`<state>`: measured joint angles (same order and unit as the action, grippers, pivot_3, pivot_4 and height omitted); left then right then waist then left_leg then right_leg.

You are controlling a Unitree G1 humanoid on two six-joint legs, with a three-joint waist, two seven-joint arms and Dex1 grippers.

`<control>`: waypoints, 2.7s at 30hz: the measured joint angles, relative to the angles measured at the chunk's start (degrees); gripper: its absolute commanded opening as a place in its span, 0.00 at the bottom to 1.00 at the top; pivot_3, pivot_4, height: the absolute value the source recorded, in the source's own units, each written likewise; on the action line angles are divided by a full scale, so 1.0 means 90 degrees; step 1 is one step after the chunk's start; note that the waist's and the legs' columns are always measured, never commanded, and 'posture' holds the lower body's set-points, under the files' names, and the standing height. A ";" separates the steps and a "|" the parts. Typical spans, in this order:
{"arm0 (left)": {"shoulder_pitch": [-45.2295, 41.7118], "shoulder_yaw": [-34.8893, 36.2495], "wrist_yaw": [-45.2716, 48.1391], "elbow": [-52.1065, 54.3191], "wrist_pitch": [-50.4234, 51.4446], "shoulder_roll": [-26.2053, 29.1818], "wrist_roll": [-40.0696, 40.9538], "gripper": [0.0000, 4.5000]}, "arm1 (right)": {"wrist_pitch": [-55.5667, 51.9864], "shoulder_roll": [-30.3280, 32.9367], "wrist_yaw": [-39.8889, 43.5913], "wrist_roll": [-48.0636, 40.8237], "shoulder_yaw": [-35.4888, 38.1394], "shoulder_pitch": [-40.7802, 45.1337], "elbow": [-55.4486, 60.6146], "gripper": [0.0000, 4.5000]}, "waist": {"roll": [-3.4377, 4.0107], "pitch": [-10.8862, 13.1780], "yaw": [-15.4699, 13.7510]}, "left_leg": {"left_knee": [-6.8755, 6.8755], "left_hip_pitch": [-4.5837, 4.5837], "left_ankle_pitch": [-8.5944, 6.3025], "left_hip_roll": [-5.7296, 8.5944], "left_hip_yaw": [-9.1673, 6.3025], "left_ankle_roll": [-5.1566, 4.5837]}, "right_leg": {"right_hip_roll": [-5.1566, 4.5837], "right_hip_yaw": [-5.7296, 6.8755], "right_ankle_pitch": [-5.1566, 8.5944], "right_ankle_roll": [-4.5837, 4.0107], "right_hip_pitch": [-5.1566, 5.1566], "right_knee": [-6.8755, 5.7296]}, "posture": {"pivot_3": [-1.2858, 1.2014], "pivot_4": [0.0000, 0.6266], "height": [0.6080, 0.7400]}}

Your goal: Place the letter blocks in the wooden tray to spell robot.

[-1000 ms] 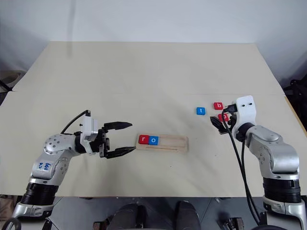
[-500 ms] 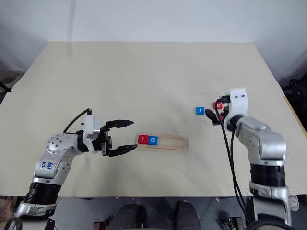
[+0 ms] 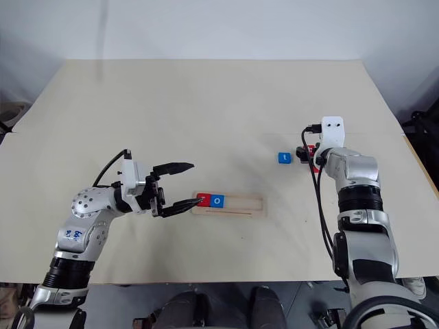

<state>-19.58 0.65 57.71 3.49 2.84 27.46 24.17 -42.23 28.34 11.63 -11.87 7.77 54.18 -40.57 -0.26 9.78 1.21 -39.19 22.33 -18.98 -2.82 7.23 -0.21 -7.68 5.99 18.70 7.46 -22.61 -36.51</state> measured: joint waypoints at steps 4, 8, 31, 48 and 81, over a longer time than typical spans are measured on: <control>0.0002 0.0021 -0.0089 0.0002 -0.0022 -0.0001 0.0000 1.00 | 0.0050 -0.0043 0.0044 0.0030 0.0000 0.0079 -0.0122 0.87 | 0.0000 0.0000 0.0043 | 0.0000 0.0000 0.0000 0.0000 -0.0003 0.0001 | 0.0000 0.0000 0.0000 0.0000 0.0000 0.0000 | 0.52 0.24 1.00; 0.0024 0.0038 -0.0086 0.0002 -0.0022 0.0009 0.0000 1.00 | -0.0025 -0.0116 0.0133 0.0034 -0.0004 0.0102 -0.0108 0.59 | 0.0000 0.0000 0.0039 | 0.0000 0.0000 0.0001 -0.0001 -0.0004 0.0001 | 0.0000 0.0000 0.0000 0.0000 0.0002 -0.0001 | 0.52 0.24 1.00; -0.0761 -0.0196 0.0400 -0.1272 -0.0366 -0.0195 -0.0127 1.00 | -0.3834 0.0396 0.0690 -0.0431 -0.0010 -0.1895 0.5236 0.33 | 0.0010 0.0006 -0.0059 | 0.0004 0.0015 0.0000 0.0002 -0.0023 0.0001 | -0.0001 0.0005 0.0000 0.0001 -0.0009 0.0008 | 0.52 0.24 1.00; -0.1100 -0.0283 0.0941 -0.1951 -0.0535 -0.0289 -0.0219 1.00 | -0.5540 -0.1315 -0.0093 -0.0512 0.0767 -0.4327 0.9219 0.55 | 0.0005 0.0003 -0.0114 | 0.0005 0.0012 0.0001 0.0003 -0.0025 0.0001 | 0.0008 0.0003 0.0000 0.0000 -0.0010 0.0007 | 0.52 0.24 1.00; 0.0127 -0.0133 0.0947 -0.0359 0.0109 0.0442 -0.0079 1.00 | 0.4798 0.2502 0.7795 -0.0744 0.0958 -0.4992 0.2422 1.00 | -0.0017 0.0018 -0.0112 | -0.0001 -0.0018 -0.0003 0.0001 -0.0023 -0.0008 | 0.0007 -0.0002 -0.0018 0.0018 0.0030 0.0054 | 0.52 0.24 1.00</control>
<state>-18.44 -0.55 66.23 0.26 3.81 31.44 23.46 0.96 50.86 81.79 -18.57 16.39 9.26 -18.78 -0.42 9.95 0.20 -39.19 22.17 -19.00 -2.82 7.02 -0.28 -7.62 5.97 18.54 7.62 -22.34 -36.03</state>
